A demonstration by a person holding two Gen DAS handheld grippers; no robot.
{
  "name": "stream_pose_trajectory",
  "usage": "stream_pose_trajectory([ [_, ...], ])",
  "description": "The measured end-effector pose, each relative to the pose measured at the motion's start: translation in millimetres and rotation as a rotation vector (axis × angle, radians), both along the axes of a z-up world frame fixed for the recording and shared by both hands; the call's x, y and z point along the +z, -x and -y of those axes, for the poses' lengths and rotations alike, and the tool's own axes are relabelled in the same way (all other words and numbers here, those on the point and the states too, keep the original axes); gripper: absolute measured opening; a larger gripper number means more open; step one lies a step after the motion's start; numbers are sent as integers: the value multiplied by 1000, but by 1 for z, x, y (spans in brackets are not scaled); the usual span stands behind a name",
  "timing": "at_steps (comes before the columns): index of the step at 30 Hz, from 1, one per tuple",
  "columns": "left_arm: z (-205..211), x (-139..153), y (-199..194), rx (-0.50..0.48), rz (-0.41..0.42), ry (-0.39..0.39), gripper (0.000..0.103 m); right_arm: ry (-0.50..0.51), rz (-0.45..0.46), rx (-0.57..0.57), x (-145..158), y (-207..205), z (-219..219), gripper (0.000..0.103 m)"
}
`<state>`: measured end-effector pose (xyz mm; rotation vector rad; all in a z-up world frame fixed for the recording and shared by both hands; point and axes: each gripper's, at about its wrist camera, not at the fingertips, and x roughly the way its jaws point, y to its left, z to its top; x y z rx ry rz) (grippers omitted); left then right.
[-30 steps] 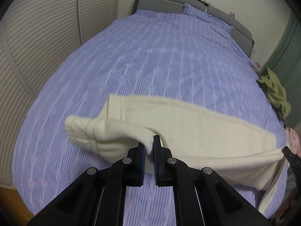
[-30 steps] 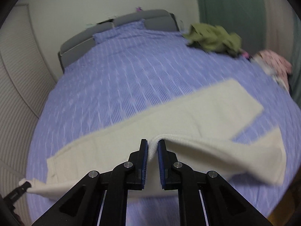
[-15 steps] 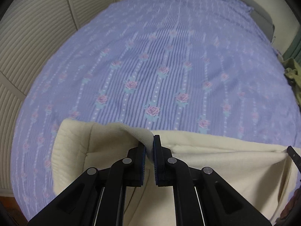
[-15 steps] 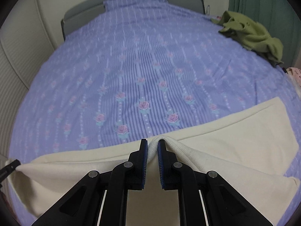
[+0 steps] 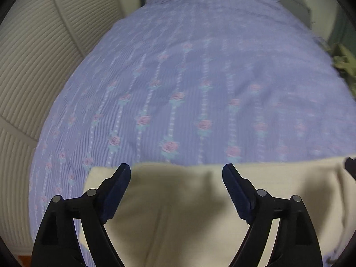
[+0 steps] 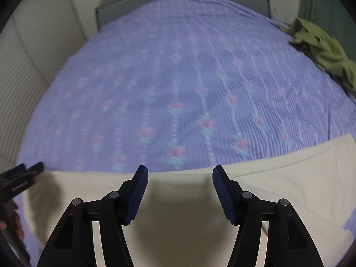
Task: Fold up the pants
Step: 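Open both grippers and release the folded sweatpants onto the bed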
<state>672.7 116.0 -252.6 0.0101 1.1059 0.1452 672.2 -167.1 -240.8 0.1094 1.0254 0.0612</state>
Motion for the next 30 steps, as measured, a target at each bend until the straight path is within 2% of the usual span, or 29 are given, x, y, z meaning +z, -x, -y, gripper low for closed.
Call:
stream_pose_trajectory([
  [5, 28, 51, 52, -128, 66, 3, 85, -25, 67, 11, 50, 64, 3, 62],
  [10, 58, 104, 113, -237, 115, 83, 89, 7, 92, -19, 93, 137, 18, 62],
  [13, 75, 125, 144, -281, 125, 140, 90, 26, 92, -60, 111, 183, 34, 62],
  [17, 105, 139, 185, -338, 147, 128, 94, 57, 78, -125, 125, 233, 67, 62],
  [20, 136, 135, 213, -379, 142, 130, 94, 75, 68, -144, 129, 267, 95, 62],
  [25, 200, 116, 256, -410, 111, 99, 94, 98, 12, -119, 108, 299, 147, 62],
  [28, 242, 103, 277, -349, 90, 60, 94, 81, -25, -49, 92, 308, 178, 62],
  [30, 269, 94, 292, -280, 69, 71, 94, 83, -52, 16, 81, 311, 194, 62],
])
